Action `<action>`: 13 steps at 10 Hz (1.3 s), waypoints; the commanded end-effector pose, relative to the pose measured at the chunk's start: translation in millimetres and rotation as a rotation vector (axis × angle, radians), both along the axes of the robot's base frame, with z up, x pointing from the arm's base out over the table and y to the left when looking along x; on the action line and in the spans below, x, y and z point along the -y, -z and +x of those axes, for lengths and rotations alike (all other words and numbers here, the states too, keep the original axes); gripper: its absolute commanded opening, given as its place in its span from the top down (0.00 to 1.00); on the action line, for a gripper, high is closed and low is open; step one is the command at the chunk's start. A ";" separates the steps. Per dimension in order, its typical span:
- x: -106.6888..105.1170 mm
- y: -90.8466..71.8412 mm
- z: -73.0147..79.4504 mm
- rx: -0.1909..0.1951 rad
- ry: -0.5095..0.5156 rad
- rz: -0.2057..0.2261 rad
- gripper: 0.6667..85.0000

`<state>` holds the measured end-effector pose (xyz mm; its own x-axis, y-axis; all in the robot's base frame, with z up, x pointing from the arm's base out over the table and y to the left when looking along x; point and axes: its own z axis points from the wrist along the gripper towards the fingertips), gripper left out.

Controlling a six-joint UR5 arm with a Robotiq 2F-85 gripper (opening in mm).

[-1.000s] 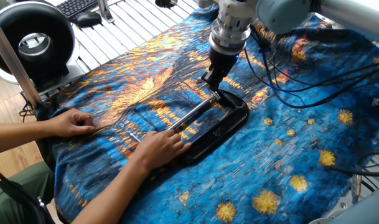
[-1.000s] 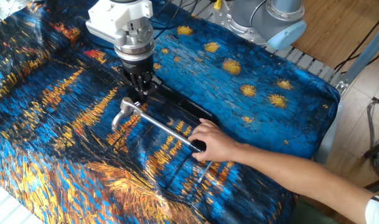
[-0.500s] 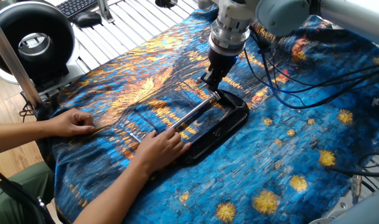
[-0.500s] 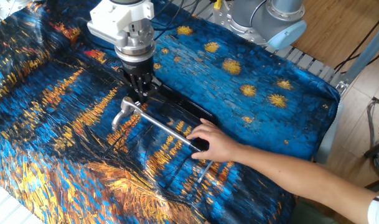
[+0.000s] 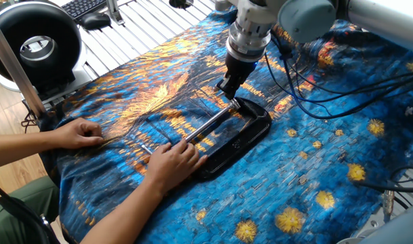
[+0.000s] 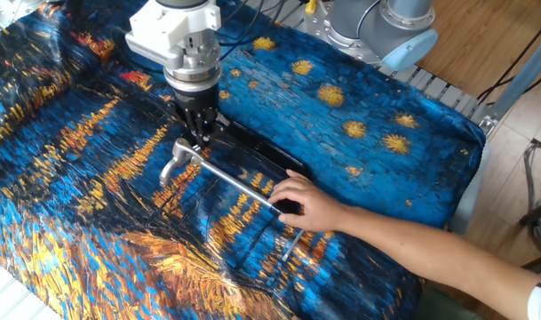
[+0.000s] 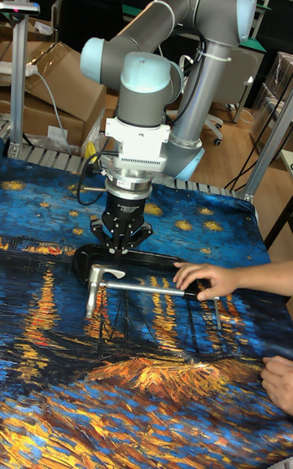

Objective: Turn off the water tap

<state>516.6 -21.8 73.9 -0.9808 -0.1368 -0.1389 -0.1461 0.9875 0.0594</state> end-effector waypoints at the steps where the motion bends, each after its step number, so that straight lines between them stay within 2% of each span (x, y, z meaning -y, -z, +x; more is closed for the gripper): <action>1: -3.3 4.5 7.7 0.021 -0.003 0.015 0.99; 4: -5.2 8.6 13.6 0.029 -0.004 0.014 0.99; 9: -8.9 2.6 27.6 0.028 -0.013 0.002 0.99; 13: 3.0 -6.8 40.3 0.035 -0.057 -0.017 0.99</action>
